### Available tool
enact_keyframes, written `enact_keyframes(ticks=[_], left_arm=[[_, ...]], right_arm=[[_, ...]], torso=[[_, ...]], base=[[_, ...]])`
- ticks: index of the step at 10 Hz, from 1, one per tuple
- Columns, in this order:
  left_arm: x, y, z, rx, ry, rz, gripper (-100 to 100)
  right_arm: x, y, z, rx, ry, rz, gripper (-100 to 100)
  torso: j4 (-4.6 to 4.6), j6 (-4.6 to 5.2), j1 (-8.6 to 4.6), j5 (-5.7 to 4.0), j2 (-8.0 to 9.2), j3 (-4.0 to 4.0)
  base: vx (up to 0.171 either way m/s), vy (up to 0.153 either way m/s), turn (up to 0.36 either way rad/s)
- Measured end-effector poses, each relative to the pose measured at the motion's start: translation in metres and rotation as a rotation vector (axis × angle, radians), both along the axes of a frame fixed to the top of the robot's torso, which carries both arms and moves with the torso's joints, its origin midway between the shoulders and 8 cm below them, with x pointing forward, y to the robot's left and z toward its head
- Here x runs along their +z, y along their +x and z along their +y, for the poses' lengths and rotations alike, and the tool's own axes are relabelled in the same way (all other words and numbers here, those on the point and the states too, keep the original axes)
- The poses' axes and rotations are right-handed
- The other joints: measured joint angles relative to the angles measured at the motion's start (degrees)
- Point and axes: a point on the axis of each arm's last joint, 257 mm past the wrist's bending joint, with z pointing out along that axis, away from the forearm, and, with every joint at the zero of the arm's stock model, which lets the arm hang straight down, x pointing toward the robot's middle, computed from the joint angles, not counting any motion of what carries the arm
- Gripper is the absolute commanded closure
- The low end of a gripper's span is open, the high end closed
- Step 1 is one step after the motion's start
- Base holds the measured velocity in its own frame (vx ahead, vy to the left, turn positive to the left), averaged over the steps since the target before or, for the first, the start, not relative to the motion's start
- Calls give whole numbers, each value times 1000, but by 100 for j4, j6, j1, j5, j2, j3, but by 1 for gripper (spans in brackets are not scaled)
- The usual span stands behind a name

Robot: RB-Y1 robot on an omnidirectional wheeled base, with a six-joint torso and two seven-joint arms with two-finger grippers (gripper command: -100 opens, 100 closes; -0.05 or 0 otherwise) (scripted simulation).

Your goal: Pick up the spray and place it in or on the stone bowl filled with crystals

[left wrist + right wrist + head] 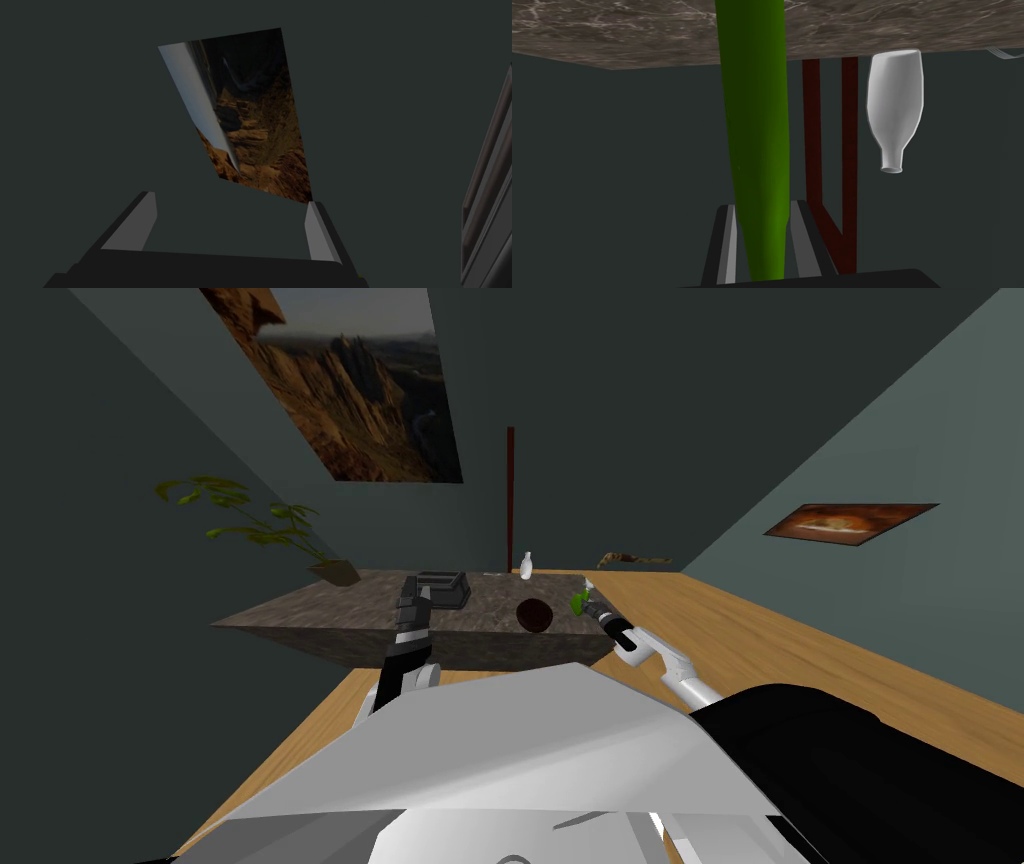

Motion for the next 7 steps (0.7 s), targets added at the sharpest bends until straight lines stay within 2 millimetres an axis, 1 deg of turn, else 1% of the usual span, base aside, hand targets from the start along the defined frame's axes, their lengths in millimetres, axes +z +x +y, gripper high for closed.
enact_keyframes(ticks=[1,2,3,4,6,7], left_arm=[[0,0,0,0,0,0,0],[0,0,0,0,0,0,0],[0,0,0,0,0,0,0],[0,0,0,0,0,0,0],[0,0,0,0,0,0,0],[0,0,0,0,0,0,0]], right_arm=[[0,0,0,0,0,0,0],[0,0,0,0,0,0,100],[0,0,0,0,0,0,0],[0,0,0,0,0,0,100],[18,-6,-6,0,-15,-11,100],[29,-8,-6,3,-24,-18,100]], torso=[[0,0,0,0,0,0],[0,0,0,0,0,0],[0,0,0,0,0,0],[0,0,1,0,0,0],[10,9,53,14,45,26],[14,8,73,20,61,36]], base=[[0,0,0],[0,0,0],[0,0,0],[-56,85,-25],[-119,150,-81],[-147,203,-60]])
